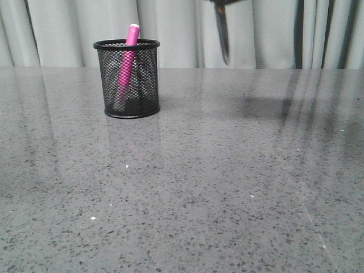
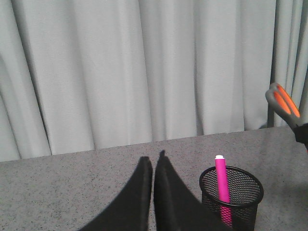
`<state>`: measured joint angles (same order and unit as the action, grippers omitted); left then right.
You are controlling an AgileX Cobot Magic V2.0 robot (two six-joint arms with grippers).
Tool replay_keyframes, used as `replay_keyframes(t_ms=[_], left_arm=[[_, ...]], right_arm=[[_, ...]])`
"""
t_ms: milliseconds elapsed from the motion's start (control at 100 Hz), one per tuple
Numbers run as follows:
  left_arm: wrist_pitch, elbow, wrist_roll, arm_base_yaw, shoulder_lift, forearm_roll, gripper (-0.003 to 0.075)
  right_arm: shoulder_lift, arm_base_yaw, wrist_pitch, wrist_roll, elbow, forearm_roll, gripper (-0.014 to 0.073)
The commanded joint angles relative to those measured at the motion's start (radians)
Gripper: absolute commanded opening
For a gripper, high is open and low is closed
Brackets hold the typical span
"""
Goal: Put pen and scissors into bin
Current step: 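Lift the scissors blade-down with the right gripper over the mesh cup, then lower the scissors blades into the cup and open the right gripper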
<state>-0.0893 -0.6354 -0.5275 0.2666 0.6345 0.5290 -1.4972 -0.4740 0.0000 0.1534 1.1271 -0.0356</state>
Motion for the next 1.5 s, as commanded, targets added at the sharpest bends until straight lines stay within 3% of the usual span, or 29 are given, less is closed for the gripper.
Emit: replay_keyframes(t_ms=[0, 250, 580, 1490], left_arm=[[0.075, -0.028, 0.006, -0.002, -0.002, 0.013, -0.0022], [0.075, -0.028, 0.006, -0.002, -0.002, 0.013, -0.0022], [0.077, -0.028, 0.006, -0.002, -0.002, 0.013, -0.0022], [0.077, -0.028, 0.006, -0.002, -0.002, 0.013, -0.0022]], right_arm=[[0.029, -0.033, -0.227, 0.0, 0.024, -0.007, -0.0076], [-0.073, -0.077, -0.62, 0.0, 0.024, 0.049, -0.0076], [-0.184, -0.088, -0.847, 0.0, 0.033, 0.085, -0.0076], [-0.315, -0.088, -0.827, 0.0, 0.035, 0.244, -0.0076]])
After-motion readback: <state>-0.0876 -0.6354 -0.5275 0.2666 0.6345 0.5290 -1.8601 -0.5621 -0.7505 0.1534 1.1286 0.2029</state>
